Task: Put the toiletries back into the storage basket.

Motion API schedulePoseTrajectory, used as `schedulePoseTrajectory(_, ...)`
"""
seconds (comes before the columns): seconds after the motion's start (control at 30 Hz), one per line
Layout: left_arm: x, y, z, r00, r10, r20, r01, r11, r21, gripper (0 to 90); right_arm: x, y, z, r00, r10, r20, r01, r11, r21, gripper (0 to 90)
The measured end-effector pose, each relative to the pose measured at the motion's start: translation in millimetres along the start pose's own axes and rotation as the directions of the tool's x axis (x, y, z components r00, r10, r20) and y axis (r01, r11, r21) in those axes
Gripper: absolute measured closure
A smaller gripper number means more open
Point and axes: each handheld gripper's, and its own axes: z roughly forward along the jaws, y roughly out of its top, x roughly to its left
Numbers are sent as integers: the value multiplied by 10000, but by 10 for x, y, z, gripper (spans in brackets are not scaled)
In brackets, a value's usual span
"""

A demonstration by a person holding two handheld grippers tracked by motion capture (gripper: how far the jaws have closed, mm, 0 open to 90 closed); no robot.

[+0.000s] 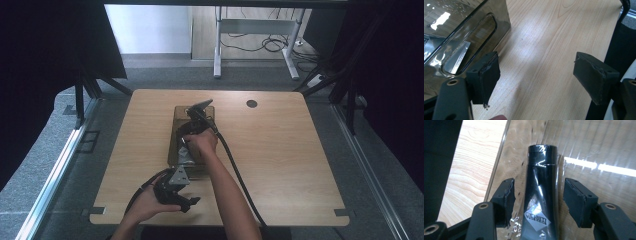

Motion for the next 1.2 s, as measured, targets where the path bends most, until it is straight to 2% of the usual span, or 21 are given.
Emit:
schedulePoseTrajectory(0.27,15,-4,-14,9999,-35,-96,34,10000,-17,215,1,-44,-259,9972,-733,-149,731,9972,-123,434)
schedulePoseTrajectory(0.47,29,-10,-15,9999,-56,-150,57,10000,30,215,-65,-134,-481,9897,-1429,-55,1428,9895,-239,444)
schedulePoseTrajectory(0.67,39,-16,-4,9998,-85,-175,86,9999,81,215,-165,-256,-701,9803,-1929,-421,1900,9796,-648,465)
schedulePoseTrajectory(0.73,43,-20,0,9996,-182,-216,183,9998,46,215,-190,-301,-761,9742,-2218,-411,2184,9731,-726,468)
schedulePoseTrajectory(0.9,73,-34,-9,9992,-252,-324,254,9997,60,215,-308,-481,-918,9533,-3001,-345,2952,9497,-1049,466)
schedulePoseTrajectory(1.0,77,-41,-19,9984,-297,-491,294,9995,-72,215,-417,-617,-1001,9363,-3500,-303,3437,9304,-1272,466)
schedulePoseTrajectory(1.1,82,-38,-41,9977,-263,-632,247,9994,-247,219,-540,-777,-1098,9111,-4119,-114,4059,9018,-1484,466)
schedulePoseTrajectory(1.2,90,-38,-43,9970,-317,-708,300,9992,-247,219,-699,-933,-1192,9048,-4249,-279,4115,8894,-1992,467)
